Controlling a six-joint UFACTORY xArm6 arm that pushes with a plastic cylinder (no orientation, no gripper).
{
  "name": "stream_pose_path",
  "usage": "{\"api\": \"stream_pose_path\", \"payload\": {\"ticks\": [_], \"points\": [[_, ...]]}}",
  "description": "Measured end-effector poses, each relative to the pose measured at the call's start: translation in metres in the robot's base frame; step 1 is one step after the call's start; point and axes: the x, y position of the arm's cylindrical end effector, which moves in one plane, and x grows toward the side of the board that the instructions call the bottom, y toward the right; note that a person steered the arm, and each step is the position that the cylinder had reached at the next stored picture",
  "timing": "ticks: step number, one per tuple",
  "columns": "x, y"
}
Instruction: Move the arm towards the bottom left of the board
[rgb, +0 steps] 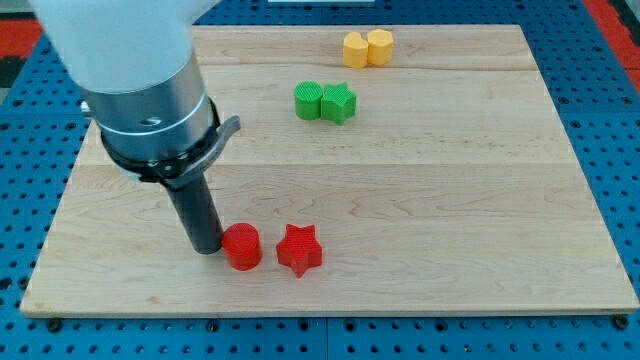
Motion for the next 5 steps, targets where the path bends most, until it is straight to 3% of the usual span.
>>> {"api": "stream_pose_path", "payload": {"ticks": [2,3,4,5], "points": [[0.008,0.039],[0.008,0.022],[0.008,-0.037],[0.006,-0.048]]}}
